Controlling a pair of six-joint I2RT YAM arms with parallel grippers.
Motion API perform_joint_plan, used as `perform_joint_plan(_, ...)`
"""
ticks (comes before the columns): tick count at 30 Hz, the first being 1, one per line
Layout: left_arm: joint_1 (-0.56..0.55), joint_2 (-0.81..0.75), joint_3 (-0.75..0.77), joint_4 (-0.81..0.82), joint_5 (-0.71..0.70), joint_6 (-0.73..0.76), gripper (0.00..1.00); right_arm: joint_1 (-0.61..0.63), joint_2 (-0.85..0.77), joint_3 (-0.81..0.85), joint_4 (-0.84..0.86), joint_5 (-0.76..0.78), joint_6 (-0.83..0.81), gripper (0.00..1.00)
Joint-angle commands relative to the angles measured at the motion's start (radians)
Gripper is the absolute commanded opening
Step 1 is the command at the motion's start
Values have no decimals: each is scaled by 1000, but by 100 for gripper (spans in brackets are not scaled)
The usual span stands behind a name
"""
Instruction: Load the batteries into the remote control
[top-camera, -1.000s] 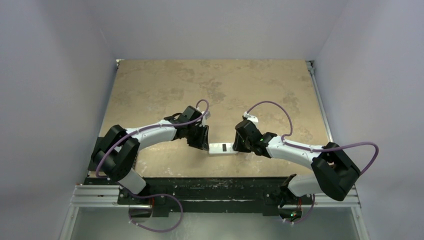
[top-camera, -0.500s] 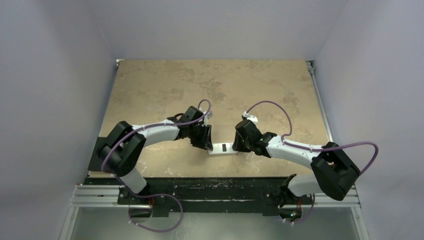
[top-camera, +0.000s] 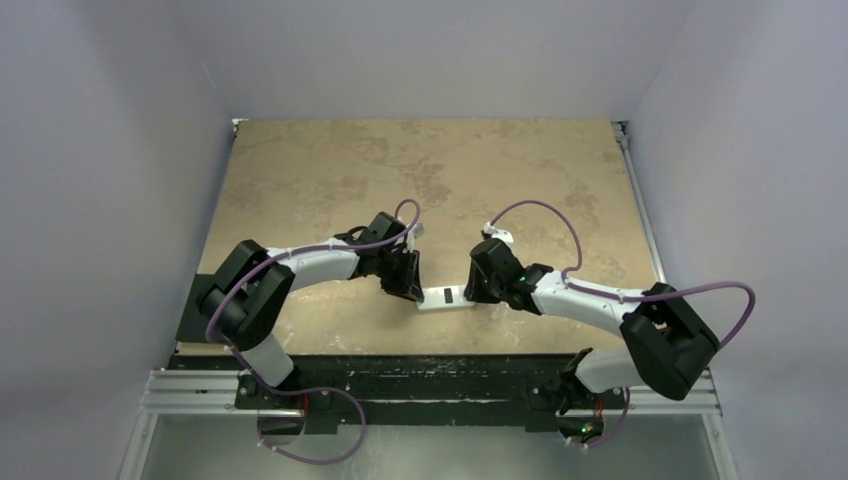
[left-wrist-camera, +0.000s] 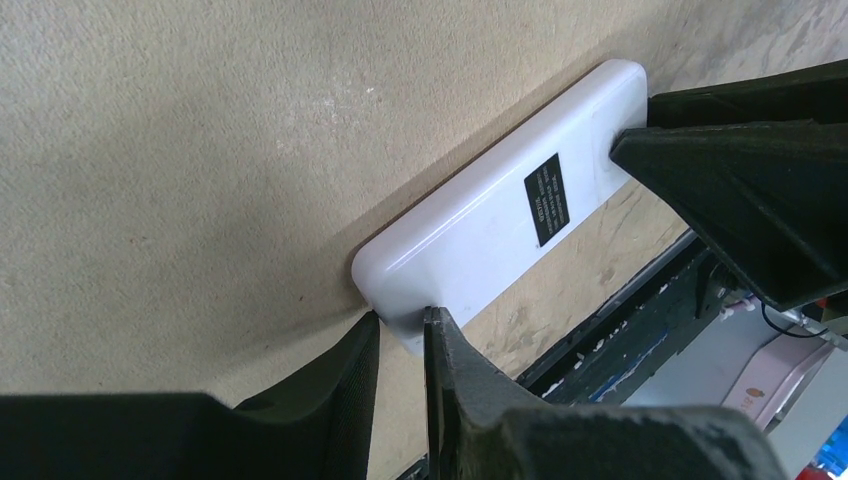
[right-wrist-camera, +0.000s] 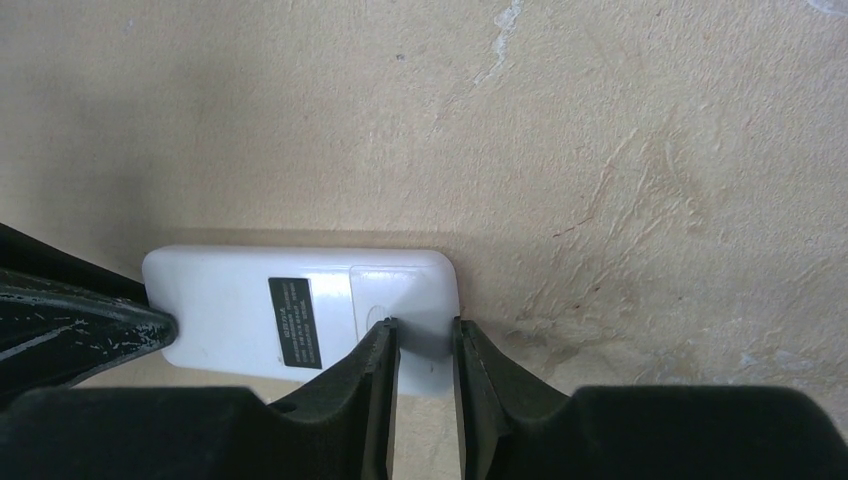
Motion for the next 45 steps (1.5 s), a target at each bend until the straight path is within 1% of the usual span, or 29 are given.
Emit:
perform_joint_plan(1,-14,30,17,65,30,-18,19,19,44,9,66,-99,2,30)
perform_joint_plan(8,-20,38,27,67,27,-23,18,42,57,13,56,-87,5,30)
perform_joint_plan(12,-19,28,38,40,4,-11,19,42,42,36,-28,-14,-4,34)
perform_joint_plan(15,-20,22,50,19,-18,-5,22,42,25,50,-63,1,-9,35)
perform_joint_plan(20,-19,7,70,-20,-70,5,27,42,-8,84,-143,107,-23,41)
perform_joint_plan(24,-18,-17,97,-72,-130,26,32,43,-39,125,-208,180,-38,48)
perform_joint_plan(27,-16,-42,125,-122,-187,45,34,41,-73,156,-252,238,-55,51)
perform_joint_plan(30,-14,-71,148,-171,-235,63,35,41,-109,178,-277,263,-78,56)
perform_joint_plan(33,-13,-105,168,-210,-280,83,36,41,-157,182,-260,249,-123,61)
perform_joint_plan(36,-13,-157,181,-242,-330,98,38,41,-199,169,-210,202,-211,71)
perform_joint_plan(38,-13,-197,181,-260,-365,103,39,41,-211,171,-182,138,-289,76)
perform_joint_plan(41,-13,-269,164,-276,-401,98,41,41,-198,196,-171,34,-400,80)
perform_joint_plan(45,-13,-371,124,-276,-436,66,42,42,-157,239,-177,-74,-562,95)
